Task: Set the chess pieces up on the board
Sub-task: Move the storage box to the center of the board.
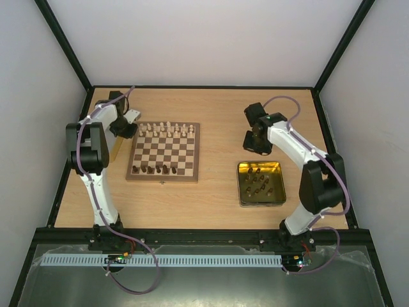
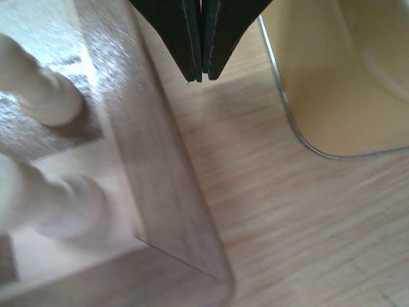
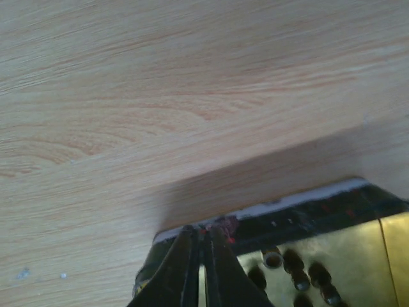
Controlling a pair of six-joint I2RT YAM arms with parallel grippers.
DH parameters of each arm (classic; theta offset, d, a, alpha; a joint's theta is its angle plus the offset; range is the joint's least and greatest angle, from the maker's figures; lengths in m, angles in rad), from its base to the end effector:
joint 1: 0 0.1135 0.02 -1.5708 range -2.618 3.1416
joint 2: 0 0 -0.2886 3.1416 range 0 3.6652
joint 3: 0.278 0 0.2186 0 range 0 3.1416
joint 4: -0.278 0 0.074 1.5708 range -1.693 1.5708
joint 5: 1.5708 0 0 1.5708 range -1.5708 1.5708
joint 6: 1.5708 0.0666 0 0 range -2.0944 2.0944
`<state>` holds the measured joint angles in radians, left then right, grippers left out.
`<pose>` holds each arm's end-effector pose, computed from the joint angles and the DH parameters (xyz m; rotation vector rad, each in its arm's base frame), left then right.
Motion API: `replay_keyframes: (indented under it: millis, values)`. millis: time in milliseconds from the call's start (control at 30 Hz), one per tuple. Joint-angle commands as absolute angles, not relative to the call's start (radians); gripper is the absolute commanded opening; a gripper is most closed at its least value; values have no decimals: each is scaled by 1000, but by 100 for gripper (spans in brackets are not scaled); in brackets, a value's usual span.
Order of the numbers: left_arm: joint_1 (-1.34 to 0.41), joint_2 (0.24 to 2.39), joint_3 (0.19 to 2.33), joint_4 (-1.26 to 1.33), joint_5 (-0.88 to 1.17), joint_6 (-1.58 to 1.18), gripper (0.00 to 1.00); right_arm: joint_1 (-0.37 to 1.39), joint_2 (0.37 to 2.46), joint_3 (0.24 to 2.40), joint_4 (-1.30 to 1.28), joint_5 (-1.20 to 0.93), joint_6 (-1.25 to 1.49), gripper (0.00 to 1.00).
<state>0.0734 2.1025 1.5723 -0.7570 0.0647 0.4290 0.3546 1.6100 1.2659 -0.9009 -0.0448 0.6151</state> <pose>0.4165 0.0263 0.1729 0.5172 2.8037 0.0118 0.2751 0.1050 0.2543 0.3612 2.8383 0.2759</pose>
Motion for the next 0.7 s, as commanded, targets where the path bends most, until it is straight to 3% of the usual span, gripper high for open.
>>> replay_keyframes:
  millis: [0, 667]
  values:
    - [103, 2145, 1635, -741, 51, 404, 2, 368, 1703, 1359, -867, -78, 630, 2]
    - [177, 2315, 1758, -789, 330, 303, 2, 374, 2088, 1678, -780, -288, 693, 2]
